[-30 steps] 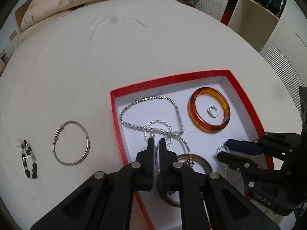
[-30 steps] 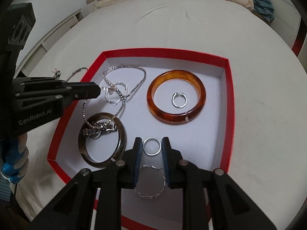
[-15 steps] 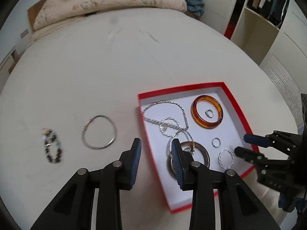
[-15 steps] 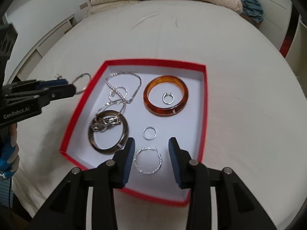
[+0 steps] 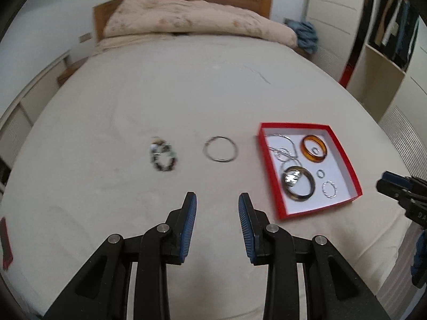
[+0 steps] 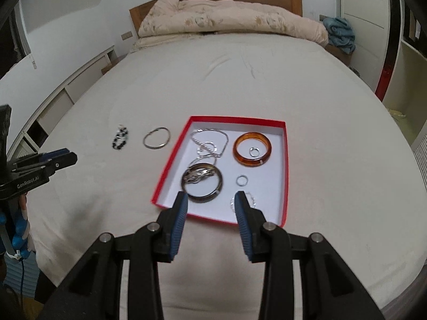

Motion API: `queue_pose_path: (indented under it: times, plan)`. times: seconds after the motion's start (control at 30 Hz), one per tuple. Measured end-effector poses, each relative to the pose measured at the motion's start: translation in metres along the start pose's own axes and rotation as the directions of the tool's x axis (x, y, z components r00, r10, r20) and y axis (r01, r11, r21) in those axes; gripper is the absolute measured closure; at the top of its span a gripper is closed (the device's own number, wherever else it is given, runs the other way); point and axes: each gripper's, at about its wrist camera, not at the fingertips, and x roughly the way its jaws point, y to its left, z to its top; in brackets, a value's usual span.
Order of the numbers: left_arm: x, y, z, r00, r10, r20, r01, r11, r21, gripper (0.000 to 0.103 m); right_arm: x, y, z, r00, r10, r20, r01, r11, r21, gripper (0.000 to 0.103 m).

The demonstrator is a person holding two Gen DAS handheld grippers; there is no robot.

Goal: Organize jewelry
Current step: 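Lift both grippers away from the red box, then grasp the beaded bracelet with the left gripper while the right grasps the silver bangle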

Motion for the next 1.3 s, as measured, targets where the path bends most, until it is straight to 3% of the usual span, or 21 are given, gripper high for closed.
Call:
queue_pose_path:
  times: [0.1, 0.23, 0.4, 0.57, 0.7, 0.93, 1.07, 1.3]
  plan:
    - [-0.024, 0.017, -0.008, 0.999, 0.018, 0.040, -0.017, 1.000, -0.025, 0.071, -0.014, 0.014, -0.003, 1.000, 0.001, 0.024, -0.001, 1.000, -0.006, 0.068]
    - [-0.044, 0.040, -0.014, 0.999, 0.020, 0.039, -0.018, 0.998, -0.055, 0.071, -0.033, 0.033, -0.006, 0.999, -0.003, 0.042, 0.004, 0.999, -0.034, 0.068]
    - [-0.061, 0.064, -0.029, 0.997, 0.051, 0.050, -0.047, 0.995, -0.084, 0.056, -0.042, 0.057, -0.007, 0.998, 0.005, 0.055, -0.002, 0.999, -0.054, 0.068]
    - [-0.059, 0.095, -0.042, 0.998, 0.061, 0.031, -0.056, 0.988, -0.145, 0.053, -0.035, 0.078, -0.006, 0.999, 0.021, 0.035, -0.018, 0.996, -0.088, 0.068]
    - [-0.045, 0.113, -0.049, 0.997, 0.072, 0.007, -0.069, 0.978, -0.195, 0.053, -0.023, 0.093, -0.003, 0.999, 0.039, 0.008, -0.038, 0.992, -0.120, 0.068]
    - [-0.012, 0.127, -0.046, 0.997, 0.064, -0.039, -0.071, 0.977, -0.203, 0.055, 0.008, 0.107, 0.007, 0.995, 0.097, -0.031, -0.100, 0.986, -0.134, 0.068]
    - [0.017, 0.133, -0.034, 0.996, 0.036, -0.077, -0.051, 0.979, -0.200, 0.062, 0.043, 0.119, 0.021, 0.988, 0.136, -0.074, -0.146, 0.977, -0.156, 0.068]
    - [0.085, 0.135, 0.005, 0.991, -0.006, -0.132, -0.018, 0.984, -0.179, 0.063, 0.118, 0.135, 0.050, 0.973, 0.174, -0.150, -0.198, 0.966, -0.166, 0.068]
